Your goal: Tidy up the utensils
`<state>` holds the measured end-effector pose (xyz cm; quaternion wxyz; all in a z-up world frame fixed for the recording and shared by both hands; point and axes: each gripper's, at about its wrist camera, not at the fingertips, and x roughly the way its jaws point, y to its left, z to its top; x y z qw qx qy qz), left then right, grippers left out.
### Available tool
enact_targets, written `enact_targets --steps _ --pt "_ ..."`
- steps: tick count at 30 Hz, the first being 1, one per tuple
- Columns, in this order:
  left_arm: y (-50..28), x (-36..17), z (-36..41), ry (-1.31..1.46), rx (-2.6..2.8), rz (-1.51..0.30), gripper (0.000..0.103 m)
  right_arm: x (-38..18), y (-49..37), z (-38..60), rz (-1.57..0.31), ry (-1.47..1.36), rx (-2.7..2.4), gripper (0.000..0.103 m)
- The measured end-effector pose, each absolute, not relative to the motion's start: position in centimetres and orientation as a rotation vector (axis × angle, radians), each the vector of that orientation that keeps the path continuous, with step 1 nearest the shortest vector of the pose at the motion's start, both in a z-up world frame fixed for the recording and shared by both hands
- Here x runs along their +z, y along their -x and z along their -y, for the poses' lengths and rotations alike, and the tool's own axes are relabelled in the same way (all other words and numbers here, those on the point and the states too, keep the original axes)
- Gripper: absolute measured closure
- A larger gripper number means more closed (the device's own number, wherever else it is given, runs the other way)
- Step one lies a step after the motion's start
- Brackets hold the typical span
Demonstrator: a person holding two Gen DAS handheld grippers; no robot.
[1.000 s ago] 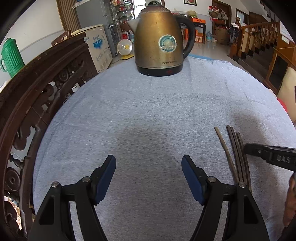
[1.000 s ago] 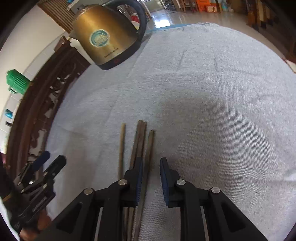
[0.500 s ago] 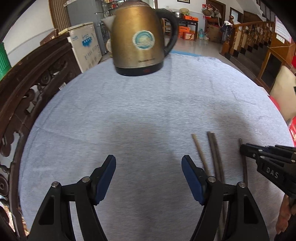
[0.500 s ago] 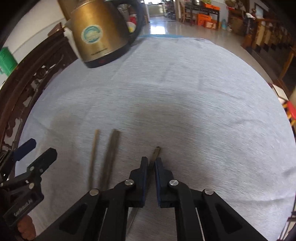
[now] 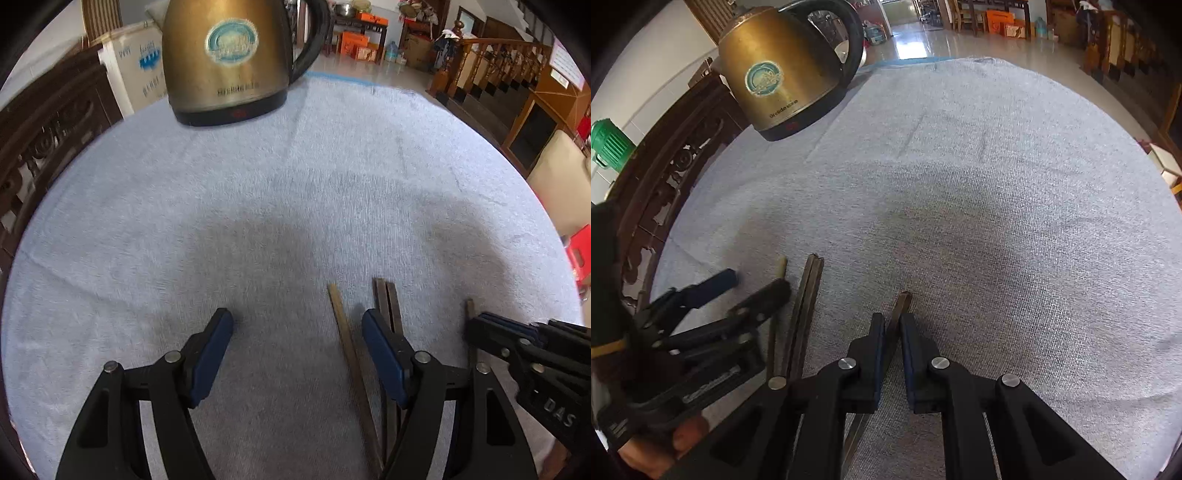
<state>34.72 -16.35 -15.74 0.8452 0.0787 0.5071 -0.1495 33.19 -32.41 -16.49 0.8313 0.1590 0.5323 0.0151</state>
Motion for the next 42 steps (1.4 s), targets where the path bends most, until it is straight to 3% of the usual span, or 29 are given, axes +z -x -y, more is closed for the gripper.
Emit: enact_targets --steps 2,7,8,15,23,26,28,34,36,39,42 --pt "-34.6 -15.7 16.9 -0.195 -0.331 -1.05 0.04 -16.5 -33.5 32.3 -1.132 -0.333 0.032 0.091" --pt "-34.5 -15.4 17.6 -0.24 -0.4 -1.043 0.088 -16.3 -34.4 30.6 -1.162 -0.218 0.0 0.09" --pt "-34.4 -15.4 17.7 -0.249 -0.406 -1.045 0.091 -16.2 -34.4 30.2 -1.168 -0.189 -0.008 0.09" --pt "-33.5 -15.3 16.4 -0.306 -0.441 -1.068 0.098 -16.2 -34.6 27.8 -1.179 -0.009 -0.036 0.091" --pt "-32.7 -15.0 13.2 -0.281 -0.454 -1.128 0.098 -16.1 -33.7 28.5 -1.179 -0.085 -0.016 0.092" --pt "-32.4 -14.7 12.9 -0.281 -0.456 -1.16 0.085 -16.2 -33.8 28.9 -1.234 -0.072 -0.028 0.089" --pt "-32.2 -14.3 12.9 -0.297 -0.453 -1.157 0.056 -16.1 -33.8 29.1 -1.269 -0.055 -0.043 0.089" --pt "-32.7 -15.1 13.4 -0.323 -0.429 -1.224 0.053 -16.3 -33.9 28.8 -1.327 -0.04 -0.052 0.087" --pt "-32.8 -15.1 13.3 -0.312 -0.436 -1.213 0.061 -16.3 -33.9 28.5 -1.311 -0.05 -0.052 0.086" --pt "-32.7 -14.8 12.9 -0.306 -0.443 -1.193 0.093 -16.4 -33.8 28.2 -1.272 -0.05 -0.048 0.091" --pt "-32.6 -14.7 12.5 -0.298 -0.441 -1.18 0.098 -16.4 -33.2 28.2 -1.236 -0.066 -0.038 0.094"
